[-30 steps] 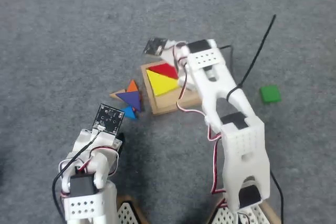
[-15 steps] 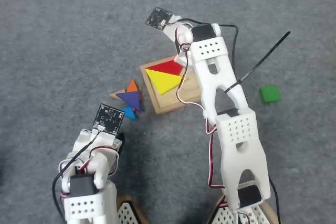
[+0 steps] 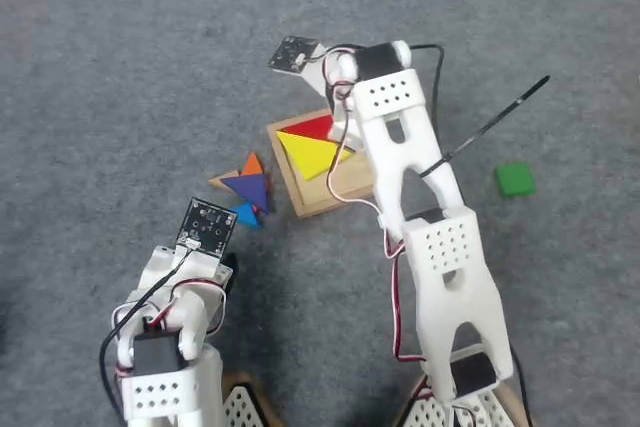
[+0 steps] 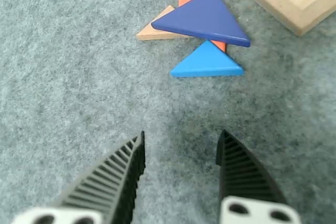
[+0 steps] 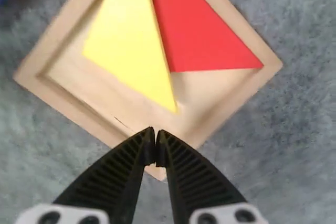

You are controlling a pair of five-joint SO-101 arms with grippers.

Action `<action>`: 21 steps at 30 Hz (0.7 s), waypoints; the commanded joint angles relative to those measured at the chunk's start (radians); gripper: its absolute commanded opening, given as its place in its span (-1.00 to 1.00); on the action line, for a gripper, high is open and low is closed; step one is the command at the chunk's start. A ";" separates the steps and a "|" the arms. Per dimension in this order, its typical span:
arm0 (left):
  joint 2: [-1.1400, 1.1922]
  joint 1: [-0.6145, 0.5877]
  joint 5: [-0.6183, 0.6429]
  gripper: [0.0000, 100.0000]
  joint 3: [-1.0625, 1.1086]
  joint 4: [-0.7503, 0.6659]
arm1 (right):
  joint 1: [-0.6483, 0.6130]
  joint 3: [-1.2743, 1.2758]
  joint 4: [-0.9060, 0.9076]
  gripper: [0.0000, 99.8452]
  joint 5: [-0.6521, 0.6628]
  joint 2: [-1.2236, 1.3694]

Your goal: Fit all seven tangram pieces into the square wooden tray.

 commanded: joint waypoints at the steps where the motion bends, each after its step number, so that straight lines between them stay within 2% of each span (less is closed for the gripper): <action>1: -0.015 -0.008 -0.014 -0.59 -0.008 0.008 | -0.039 0.064 0.051 -0.98 -0.133 -0.147; 6: -0.015 -0.006 -0.014 -0.59 -0.008 0.006 | -0.041 0.485 0.018 -0.98 -0.141 -0.417; 12: -0.015 -0.006 -0.014 -0.59 -0.008 0.008 | -0.044 1.000 -0.354 -0.98 -0.052 -0.619; 16: -0.015 -0.006 -0.014 -0.59 -0.008 0.008 | -0.042 1.049 -0.484 -0.98 -0.041 -0.616; 21: -0.015 -0.006 -0.014 -0.59 -0.008 0.009 | -0.033 0.910 -0.473 -0.98 -0.025 -0.486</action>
